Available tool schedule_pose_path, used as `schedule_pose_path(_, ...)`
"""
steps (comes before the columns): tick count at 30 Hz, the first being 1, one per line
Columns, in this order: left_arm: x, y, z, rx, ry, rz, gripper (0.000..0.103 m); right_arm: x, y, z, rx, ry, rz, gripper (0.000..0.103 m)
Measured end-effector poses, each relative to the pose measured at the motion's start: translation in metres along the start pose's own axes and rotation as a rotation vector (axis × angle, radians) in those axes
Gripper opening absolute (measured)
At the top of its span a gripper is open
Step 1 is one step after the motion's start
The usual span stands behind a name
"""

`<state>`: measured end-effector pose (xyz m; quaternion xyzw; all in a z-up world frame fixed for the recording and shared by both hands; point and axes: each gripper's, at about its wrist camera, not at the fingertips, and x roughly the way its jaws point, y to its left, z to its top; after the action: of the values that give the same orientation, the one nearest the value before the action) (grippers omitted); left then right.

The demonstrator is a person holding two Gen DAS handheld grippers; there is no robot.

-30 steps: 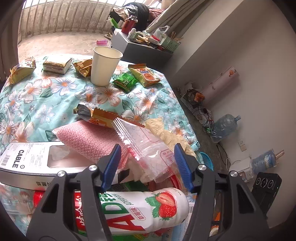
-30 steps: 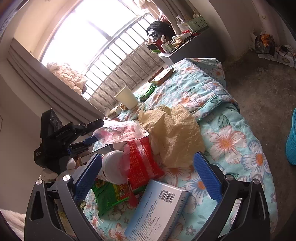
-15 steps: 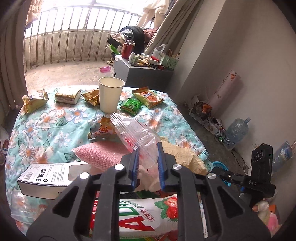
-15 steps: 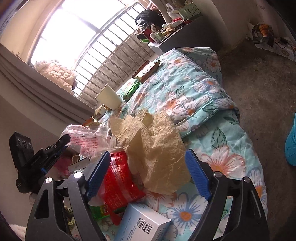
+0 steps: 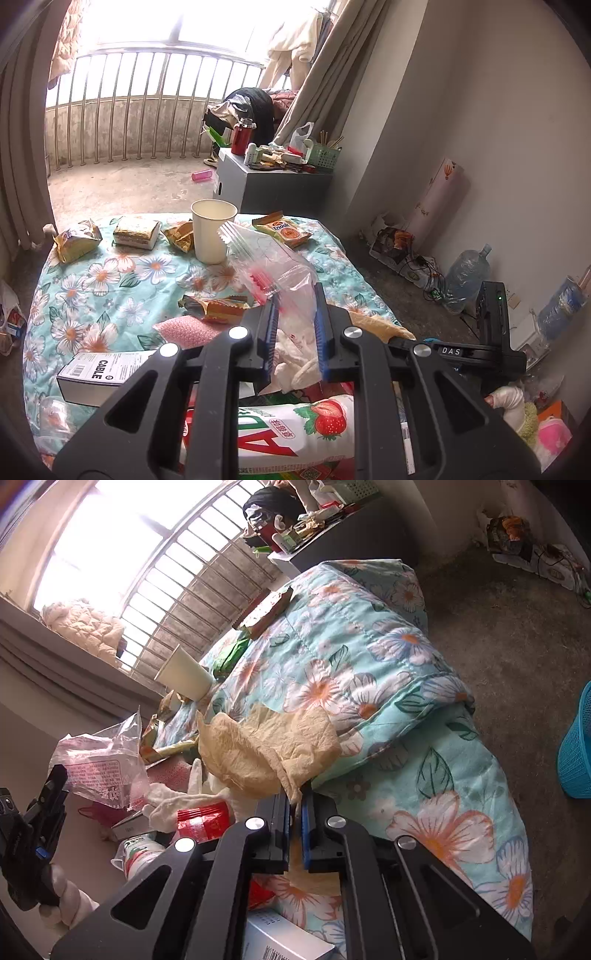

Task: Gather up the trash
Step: 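Carry both held items to the blue wastebasket and open both tools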

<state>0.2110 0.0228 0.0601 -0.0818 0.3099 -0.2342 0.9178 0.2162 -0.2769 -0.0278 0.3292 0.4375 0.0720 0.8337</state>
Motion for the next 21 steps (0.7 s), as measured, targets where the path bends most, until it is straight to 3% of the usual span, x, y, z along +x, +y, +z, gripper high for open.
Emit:
schedule_pose_path(6,-0.034,-0.027,0.004,0.022,-0.057,-0.041,0.016,-0.081,0.021,0.005,-0.048,-0.168,0.032,0.005)
schedule_pose_path(11,-0.043,-0.074,0.009,0.075,-0.054,-0.112,0.016,-0.151,-0.001,-0.008,-0.026,-0.262,0.004,0.005)
schedule_pose_path(15,-0.013,-0.131,0.013,0.133,0.041,-0.212,0.016,-0.201,-0.045,-0.025,0.051,-0.328,-0.052,0.005)
schedule_pose_path(21,0.074,-0.247,-0.005,0.270,0.263,-0.330,0.016,-0.243,-0.139,-0.047,0.231,-0.384,-0.149,0.005)
